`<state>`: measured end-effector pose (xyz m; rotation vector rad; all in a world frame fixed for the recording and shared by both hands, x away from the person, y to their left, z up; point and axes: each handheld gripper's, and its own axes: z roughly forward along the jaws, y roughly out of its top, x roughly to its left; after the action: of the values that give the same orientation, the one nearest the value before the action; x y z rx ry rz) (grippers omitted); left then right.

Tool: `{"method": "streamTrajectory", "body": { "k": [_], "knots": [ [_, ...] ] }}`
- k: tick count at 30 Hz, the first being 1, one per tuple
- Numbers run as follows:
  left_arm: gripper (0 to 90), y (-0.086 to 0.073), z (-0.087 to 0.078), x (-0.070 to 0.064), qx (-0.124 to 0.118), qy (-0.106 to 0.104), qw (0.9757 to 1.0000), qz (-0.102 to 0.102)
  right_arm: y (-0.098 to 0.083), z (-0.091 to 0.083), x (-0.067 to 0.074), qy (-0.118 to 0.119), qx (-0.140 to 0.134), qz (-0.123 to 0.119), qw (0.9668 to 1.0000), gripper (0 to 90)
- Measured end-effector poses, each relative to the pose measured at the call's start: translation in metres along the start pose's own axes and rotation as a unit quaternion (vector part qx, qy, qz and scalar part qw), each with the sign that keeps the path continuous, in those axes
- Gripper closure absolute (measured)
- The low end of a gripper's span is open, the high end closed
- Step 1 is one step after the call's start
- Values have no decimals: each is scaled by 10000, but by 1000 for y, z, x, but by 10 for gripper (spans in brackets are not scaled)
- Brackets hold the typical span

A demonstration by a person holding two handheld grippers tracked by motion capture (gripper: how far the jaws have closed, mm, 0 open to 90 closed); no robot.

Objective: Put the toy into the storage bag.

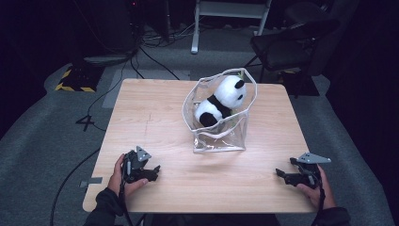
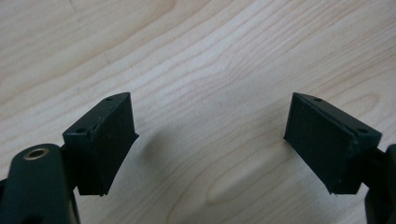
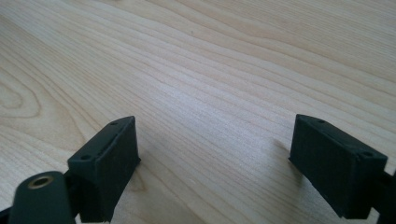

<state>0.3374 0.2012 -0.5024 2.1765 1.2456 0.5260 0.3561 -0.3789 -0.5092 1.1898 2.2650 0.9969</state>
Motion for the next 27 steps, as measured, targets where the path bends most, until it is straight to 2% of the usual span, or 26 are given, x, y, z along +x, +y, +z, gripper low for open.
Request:
{"method": "streamTrajectory", "body": {
  "k": [3,5,10,12,19,27],
  "knots": [
    [167,-6,-2,3,-25,-31,9999,-162,0,0,0,-2,-1,1,10000,153],
    [167,-11,-3,5,-86,-133,9994,-311,0,0,0,-2,-2,0,10000,153],
    [162,-22,-7,9,-211,-177,9986,-443,0,0,0,-2,-1,1,10000,153],
    [161,-28,-9,11,-317,-144,9983,-467,0,0,0,-3,-1,1,10000,153],
    [158,-35,-15,16,-314,-141,9984,-455,0,0,0,-7,-1,0,10000,153],
    [158,-35,-15,16,-313,-135,9983,-466,0,0,0,-5,1,-5,10000,153]
  ]
}}
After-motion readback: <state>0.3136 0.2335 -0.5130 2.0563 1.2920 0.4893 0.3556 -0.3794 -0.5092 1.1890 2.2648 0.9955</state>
